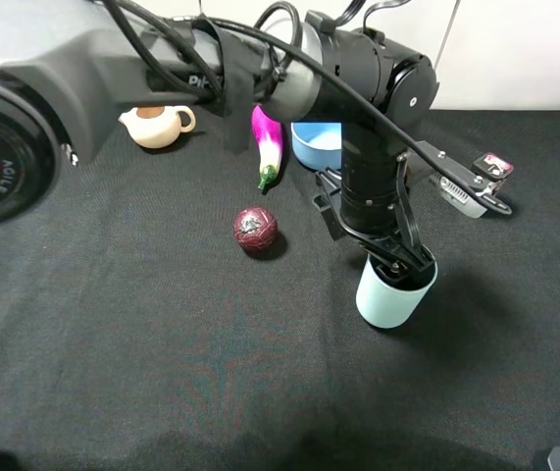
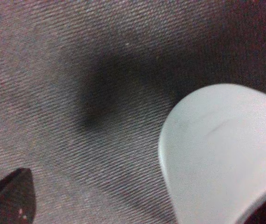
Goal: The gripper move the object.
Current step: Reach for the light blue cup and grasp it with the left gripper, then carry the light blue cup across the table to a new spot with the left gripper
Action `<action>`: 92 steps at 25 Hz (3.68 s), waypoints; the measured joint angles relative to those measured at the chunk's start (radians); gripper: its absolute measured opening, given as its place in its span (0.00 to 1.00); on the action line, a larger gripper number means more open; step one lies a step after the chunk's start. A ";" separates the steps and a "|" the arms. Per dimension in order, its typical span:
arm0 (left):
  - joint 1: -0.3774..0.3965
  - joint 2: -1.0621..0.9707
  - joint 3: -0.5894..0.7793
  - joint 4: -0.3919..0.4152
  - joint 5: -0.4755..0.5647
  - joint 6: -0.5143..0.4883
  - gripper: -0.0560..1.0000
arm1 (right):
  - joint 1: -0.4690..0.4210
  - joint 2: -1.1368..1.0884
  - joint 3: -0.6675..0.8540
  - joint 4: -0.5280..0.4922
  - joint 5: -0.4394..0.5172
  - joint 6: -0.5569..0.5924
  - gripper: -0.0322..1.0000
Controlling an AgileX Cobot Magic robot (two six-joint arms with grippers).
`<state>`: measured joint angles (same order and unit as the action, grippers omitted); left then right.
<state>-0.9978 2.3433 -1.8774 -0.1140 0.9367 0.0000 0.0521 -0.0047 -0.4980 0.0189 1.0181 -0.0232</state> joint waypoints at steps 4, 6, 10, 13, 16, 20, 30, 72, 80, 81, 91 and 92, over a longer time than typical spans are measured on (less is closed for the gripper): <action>0.000 0.003 0.000 -0.010 -0.019 0.000 0.83 | 0.000 0.000 0.000 0.000 0.000 0.000 0.70; 0.000 0.003 0.000 -0.013 -0.020 0.000 0.78 | 0.000 0.000 0.000 0.000 0.000 0.000 0.70; 0.000 0.003 0.000 -0.013 -0.020 0.000 0.71 | 0.000 0.000 0.000 0.000 0.000 0.000 0.70; 0.000 0.003 0.000 -0.013 -0.020 0.000 0.64 | 0.000 0.000 0.000 0.000 0.000 0.000 0.70; 0.000 0.003 0.000 -0.013 -0.020 0.000 0.55 | 0.000 0.000 0.000 0.000 0.000 0.000 0.70; 0.000 0.003 0.000 -0.013 -0.020 0.000 0.39 | 0.000 0.000 0.000 0.000 0.000 0.000 0.70; 0.000 0.003 0.000 -0.018 -0.020 0.000 0.17 | 0.000 0.000 0.000 0.000 0.000 0.000 0.70; 0.000 -0.104 -0.207 0.062 0.242 -0.018 0.17 | 0.000 0.000 0.000 0.000 0.000 0.000 0.70; 0.000 -0.164 -0.207 0.148 0.243 -0.022 0.17 | 0.000 0.000 0.000 0.000 0.000 0.000 0.70; 0.000 -0.171 -0.207 0.153 0.243 -0.022 0.17 | 0.000 0.000 0.000 0.000 0.000 0.000 0.70; 0.035 -0.209 -0.207 0.163 0.243 -0.022 0.17 | 0.000 0.000 0.000 0.000 0.000 0.000 0.70; 0.040 -0.213 -0.205 0.166 0.243 -0.022 0.17 | 0.000 0.000 0.000 0.000 0.000 0.000 0.70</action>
<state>-0.9578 2.1299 -2.0827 0.0515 1.1802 -0.0217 0.0521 -0.0047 -0.4980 0.0189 1.0181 -0.0232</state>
